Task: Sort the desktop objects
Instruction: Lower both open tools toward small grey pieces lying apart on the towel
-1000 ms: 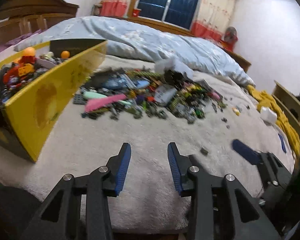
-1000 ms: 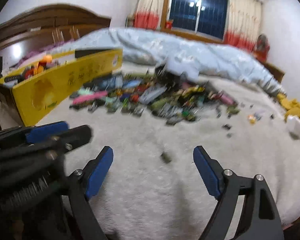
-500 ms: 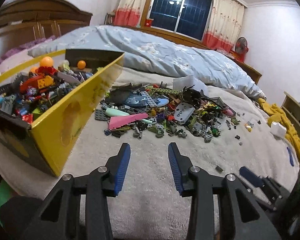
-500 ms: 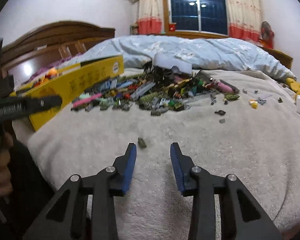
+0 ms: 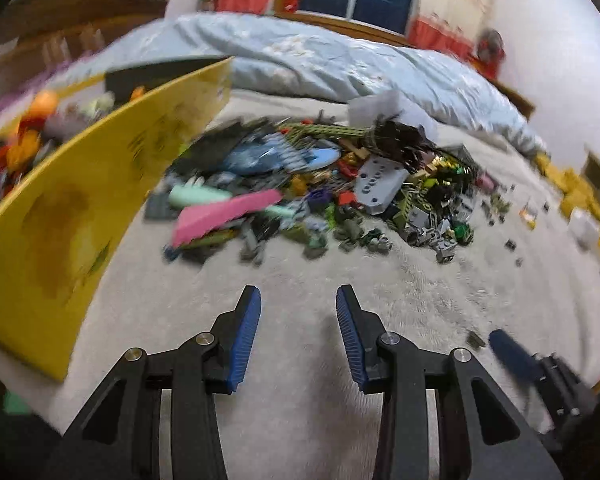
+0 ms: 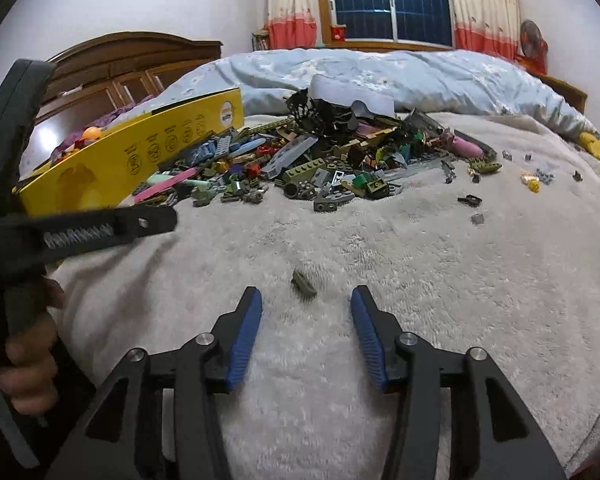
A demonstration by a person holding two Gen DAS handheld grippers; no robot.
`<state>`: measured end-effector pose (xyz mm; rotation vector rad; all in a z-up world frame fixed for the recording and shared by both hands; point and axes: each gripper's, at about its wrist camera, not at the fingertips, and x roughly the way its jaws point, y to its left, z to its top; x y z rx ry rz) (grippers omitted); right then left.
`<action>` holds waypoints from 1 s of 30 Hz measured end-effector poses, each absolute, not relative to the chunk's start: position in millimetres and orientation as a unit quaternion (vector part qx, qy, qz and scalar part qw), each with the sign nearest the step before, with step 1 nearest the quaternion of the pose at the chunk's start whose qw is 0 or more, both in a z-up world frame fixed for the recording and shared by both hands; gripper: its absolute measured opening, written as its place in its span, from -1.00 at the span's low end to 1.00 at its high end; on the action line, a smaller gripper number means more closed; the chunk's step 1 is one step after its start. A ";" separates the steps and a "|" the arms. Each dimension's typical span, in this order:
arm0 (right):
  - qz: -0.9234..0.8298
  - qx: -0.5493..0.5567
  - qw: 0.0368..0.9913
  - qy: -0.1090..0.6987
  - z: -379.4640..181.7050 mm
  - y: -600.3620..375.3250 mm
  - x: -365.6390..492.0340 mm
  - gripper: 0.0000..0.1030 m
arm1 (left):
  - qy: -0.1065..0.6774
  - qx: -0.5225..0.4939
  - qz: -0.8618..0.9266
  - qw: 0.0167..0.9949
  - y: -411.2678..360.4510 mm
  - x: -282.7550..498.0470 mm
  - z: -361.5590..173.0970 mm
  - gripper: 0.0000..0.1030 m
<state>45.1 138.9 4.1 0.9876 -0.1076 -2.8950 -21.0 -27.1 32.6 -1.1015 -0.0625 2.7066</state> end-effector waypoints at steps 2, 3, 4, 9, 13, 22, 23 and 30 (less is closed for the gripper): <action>-0.944 0.326 0.039 -0.038 4.3 136.3 42.3 0.09 | 0.017 -0.358 0.927 0.110 -12.8 -22.7 31.6 -0.23; -0.943 0.329 0.043 -0.036 4.5 134.2 40.5 0.19 | 0.040 -0.350 0.929 0.111 -4.6 -22.8 30.1 -0.23; -0.942 0.332 0.044 -0.032 4.5 131.8 39.2 0.24 | 0.054 -0.342 0.932 0.110 0.2 -22.3 29.1 -0.23; -0.937 0.345 0.043 -0.035 6.0 130.1 34.2 0.28 | 0.087 -0.320 0.938 0.102 12.0 -25.6 27.5 -0.23; -0.930 0.356 0.056 -0.073 8.5 140.1 32.8 0.28 | 0.050 -0.340 0.934 0.101 2.2 -35.9 26.2 -0.23; -0.922 0.364 0.064 -0.115 11.3 149.7 32.9 0.28 | 0.012 -0.360 0.928 0.098 -5.1 -44.5 21.3 -0.23; -0.922 0.364 0.063 -0.114 11.2 149.4 33.3 0.28 | 0.017 -0.358 0.929 0.097 -3.8 -44.2 21.4 -0.23; -0.924 0.363 0.060 -0.104 10.9 147.2 35.6 0.28 | 0.008 -0.358 0.928 0.098 -5.3 -52.5 21.7 -0.23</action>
